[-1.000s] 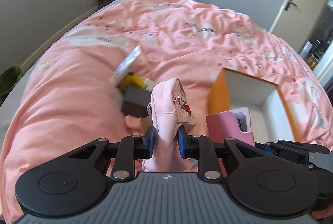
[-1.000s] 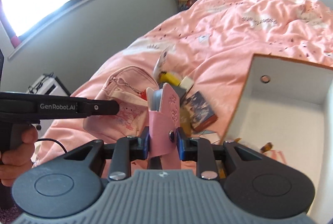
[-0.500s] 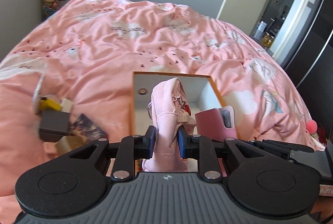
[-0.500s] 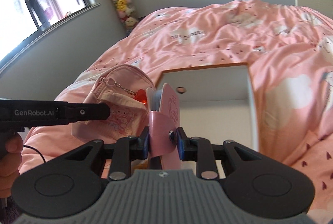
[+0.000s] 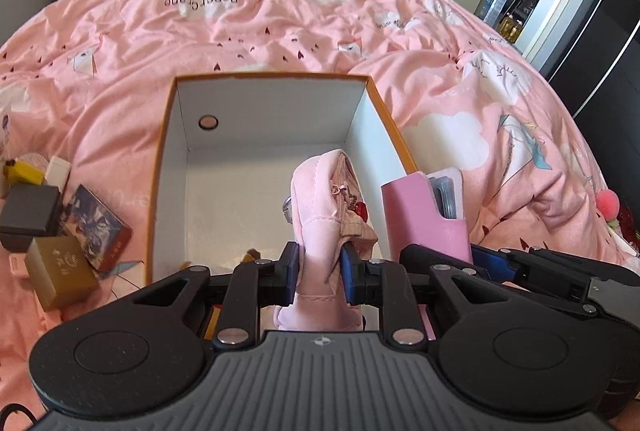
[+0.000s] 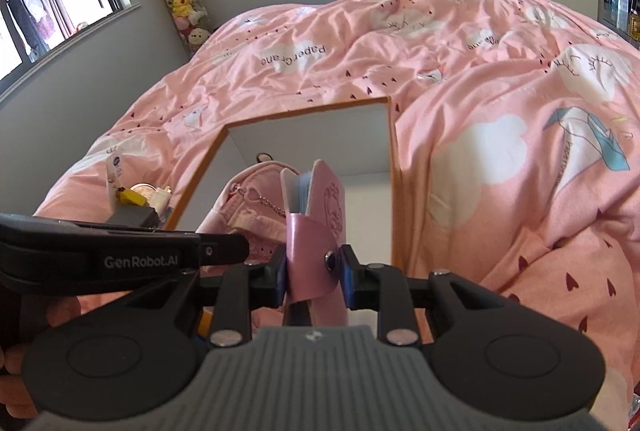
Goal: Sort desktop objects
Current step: 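Lift the backpack and wallet and carry both over the box, then lower the backpack and wallet into the box and open both grippers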
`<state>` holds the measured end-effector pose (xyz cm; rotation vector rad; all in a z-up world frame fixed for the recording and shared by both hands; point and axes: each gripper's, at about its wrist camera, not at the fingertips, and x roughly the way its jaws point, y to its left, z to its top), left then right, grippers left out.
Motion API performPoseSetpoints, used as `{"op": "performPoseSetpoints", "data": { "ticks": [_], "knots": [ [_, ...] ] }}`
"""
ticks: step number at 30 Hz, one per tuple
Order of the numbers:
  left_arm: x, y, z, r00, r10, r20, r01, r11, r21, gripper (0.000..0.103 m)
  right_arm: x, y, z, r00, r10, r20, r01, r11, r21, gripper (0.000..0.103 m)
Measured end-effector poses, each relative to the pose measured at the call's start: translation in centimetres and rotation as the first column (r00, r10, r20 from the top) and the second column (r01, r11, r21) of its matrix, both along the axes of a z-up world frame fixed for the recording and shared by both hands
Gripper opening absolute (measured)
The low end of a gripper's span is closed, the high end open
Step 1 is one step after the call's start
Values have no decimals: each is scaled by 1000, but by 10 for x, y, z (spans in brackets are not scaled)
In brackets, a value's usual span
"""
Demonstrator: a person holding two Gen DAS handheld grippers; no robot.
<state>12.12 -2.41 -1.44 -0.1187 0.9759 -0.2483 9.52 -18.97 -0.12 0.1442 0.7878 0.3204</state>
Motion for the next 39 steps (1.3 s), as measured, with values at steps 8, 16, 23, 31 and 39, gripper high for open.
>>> {"op": "performPoseSetpoints", "data": {
  "ticks": [8,16,23,31,39],
  "knots": [
    [-3,-11,-1,1000,-1,28,0,999,53,24,5,-8,-18,997,-2,-73,4,1000,24,27],
    [5,-16,17,998,-47,38,50,997,-63,24,5,-28,10,1000,-18,-4,18,998,62,27],
    [17,-18,-14,995,-49,-82,40,993,-115,24,14,-42,9,999,-14,-49,19,994,106,27],
    [15,-21,-44,978,-51,-201,27,993,-118,24,15,-33,-5,994,11,-105,-3,997,77,27],
    [-9,-33,-48,984,-69,-165,67,998,-15,25,14,-24,-13,978,46,-205,-29,996,89,27]
  ]
}}
